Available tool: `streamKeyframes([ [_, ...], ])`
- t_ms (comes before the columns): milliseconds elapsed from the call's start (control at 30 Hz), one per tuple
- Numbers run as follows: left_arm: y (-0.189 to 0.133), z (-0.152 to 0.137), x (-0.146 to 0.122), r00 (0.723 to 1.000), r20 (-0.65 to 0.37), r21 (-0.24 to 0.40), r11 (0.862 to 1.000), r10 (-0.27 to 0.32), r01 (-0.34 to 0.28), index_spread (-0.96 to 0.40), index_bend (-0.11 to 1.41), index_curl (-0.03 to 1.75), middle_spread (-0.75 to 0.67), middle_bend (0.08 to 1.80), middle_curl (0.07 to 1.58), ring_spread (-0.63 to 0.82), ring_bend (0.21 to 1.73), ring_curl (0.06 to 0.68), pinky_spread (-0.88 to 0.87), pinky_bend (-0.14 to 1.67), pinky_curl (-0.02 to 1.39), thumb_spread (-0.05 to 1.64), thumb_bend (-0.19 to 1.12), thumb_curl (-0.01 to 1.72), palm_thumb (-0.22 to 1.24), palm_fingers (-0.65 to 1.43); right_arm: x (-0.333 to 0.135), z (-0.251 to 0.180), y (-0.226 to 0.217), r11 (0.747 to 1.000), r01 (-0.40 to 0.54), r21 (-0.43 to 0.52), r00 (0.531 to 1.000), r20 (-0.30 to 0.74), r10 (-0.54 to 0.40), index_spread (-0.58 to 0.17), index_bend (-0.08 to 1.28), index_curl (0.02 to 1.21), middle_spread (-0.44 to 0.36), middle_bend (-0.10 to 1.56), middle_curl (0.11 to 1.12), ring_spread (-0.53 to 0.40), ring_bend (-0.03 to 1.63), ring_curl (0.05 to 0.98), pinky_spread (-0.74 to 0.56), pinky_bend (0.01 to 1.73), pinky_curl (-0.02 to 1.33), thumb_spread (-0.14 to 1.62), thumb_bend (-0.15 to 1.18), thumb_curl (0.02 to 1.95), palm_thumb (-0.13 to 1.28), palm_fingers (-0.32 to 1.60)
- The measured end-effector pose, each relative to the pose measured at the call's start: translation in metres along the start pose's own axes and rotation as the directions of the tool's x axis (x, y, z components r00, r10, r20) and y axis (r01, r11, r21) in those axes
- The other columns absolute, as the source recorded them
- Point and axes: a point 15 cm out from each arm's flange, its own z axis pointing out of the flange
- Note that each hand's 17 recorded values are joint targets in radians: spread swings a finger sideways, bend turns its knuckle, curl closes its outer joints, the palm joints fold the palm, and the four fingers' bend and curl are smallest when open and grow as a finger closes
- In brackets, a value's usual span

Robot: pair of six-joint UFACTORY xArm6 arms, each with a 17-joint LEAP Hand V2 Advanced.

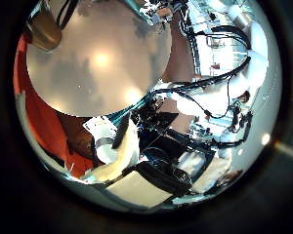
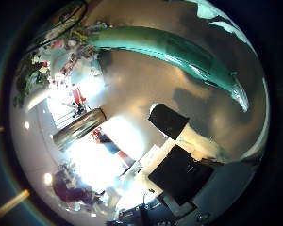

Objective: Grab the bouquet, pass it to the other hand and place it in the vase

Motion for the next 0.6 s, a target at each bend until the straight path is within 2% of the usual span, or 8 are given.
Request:
streamKeyframes([
  [267, 0.001, -0.002, 0.000, 1.000, 0.001, 0.004, 1.000, -0.005, 0.005, 0.01, 0.17, 0.32, 0.44, 0.19, 0.32, 0.61, 0.48, 0.211, 0.57, 0.20, 0.32, 1.10, -0.02, 0.34, 0.37, 0.02, 0.014, 0.012, -0.004, 0.999, -0.043, -0.017, 0.998, -0.048, 0.042, -0.200, 0.19, 0.41, -0.072, 0.50, 0.55, -0.201, 0.91, 0.394, 0.07, 0.56, 0.20, 1.05, -0.02, 0.39, 0.55, 0.44],
  [600, -0.001, 0.001, 0.001, 1.000, -0.003, -0.001, 1.000, -0.010, 0.010, 0.01, 0.17, 0.32, 0.44, 0.19, 0.32, 0.61, 0.48, 0.210, 0.57, 0.20, 0.32, 1.10, -0.02, 0.34, 0.37, 0.02, 0.022, 0.030, -0.009, 0.997, -0.056, -0.052, 0.997, -0.057, 0.053, -0.205, 0.20, 0.43, -0.077, 0.52, 0.56, -0.202, 0.91, 0.398, 0.07, 0.56, 0.18, 1.05, -0.02, 0.39, 0.58, 0.44],
])
